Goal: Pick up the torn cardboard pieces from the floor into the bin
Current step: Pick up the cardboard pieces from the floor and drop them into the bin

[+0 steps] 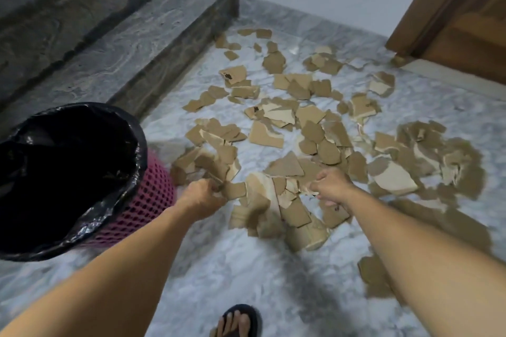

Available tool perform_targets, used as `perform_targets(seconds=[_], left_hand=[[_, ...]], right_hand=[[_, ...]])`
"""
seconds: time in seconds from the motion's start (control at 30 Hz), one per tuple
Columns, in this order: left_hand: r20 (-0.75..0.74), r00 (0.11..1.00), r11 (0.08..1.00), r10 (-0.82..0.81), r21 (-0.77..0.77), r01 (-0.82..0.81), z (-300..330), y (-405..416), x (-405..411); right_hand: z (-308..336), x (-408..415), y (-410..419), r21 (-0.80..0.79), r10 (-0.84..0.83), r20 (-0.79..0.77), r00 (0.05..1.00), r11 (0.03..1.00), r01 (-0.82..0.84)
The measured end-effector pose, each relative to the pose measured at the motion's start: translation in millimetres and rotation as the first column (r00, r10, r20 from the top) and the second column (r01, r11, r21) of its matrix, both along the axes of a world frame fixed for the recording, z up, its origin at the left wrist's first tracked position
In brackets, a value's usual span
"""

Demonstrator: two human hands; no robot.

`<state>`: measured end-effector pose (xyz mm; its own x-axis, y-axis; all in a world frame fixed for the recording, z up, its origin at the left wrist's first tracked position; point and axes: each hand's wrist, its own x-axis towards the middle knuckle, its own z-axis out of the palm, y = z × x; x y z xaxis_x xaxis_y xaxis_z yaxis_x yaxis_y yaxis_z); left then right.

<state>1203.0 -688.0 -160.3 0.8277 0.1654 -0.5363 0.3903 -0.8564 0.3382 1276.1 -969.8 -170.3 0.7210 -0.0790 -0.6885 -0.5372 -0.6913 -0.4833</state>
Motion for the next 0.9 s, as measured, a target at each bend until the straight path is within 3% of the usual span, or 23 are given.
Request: perform_targets(seconds=[0.2, 0.37, 0.47, 0.53, 0.63, 0.73, 0.9], left_hand=[[-0.137, 0.986, 0.993, 0.096, -0.06, -0.105, -101.0, -28.8, 11.5], [-0.176, 0.959, 0.94, 0.223, -0.222, -0.259, -172.5, -38.1, 16.9], [-0.247, 0.848, 0.806, 0.469, -0.272, -0.526, -199.0, -46.5, 23.0], [-0.33, 0.773, 0.723, 0.542, -0.285, -0.629, -239.3, -43.3, 30.2], [-0.275, 0.67, 0.674, 0.689, -0.094, -0.732, -277.7, -51.7, 44.1], [-0.196, 0.731, 0.747, 0.654, 0.013, -0.665, -239.2, -82.8, 40.3], [-0.186, 0.754, 0.774, 0.63, 0.065, -0.63, -254.5, -95.2, 48.8]], right_hand=[[-97.0, 5.5, -44.8, -0.142, 0.009, 0.064, 0.998, 0.99, 0.001], [-157.0, 4.3, -76.9, -0.253, -0.003, 0.054, 0.999, 0.967, 0.016], [-172.2, 9.2, -90.6, -0.288, -0.103, 0.073, 0.992, 0.95, 0.12], [-179.4, 12.5, -96.4, -0.284, -0.156, 0.075, 0.985, 0.943, 0.171], [-194.8, 20.7, -94.7, -0.178, -0.273, 0.064, 0.96, 0.943, 0.28], [-208.2, 29.1, -91.4, -0.183, -0.323, 0.084, 0.943, 0.925, 0.333], [-215.2, 42.9, -88.2, -0.252, -0.323, 0.103, 0.941, 0.906, 0.339]])
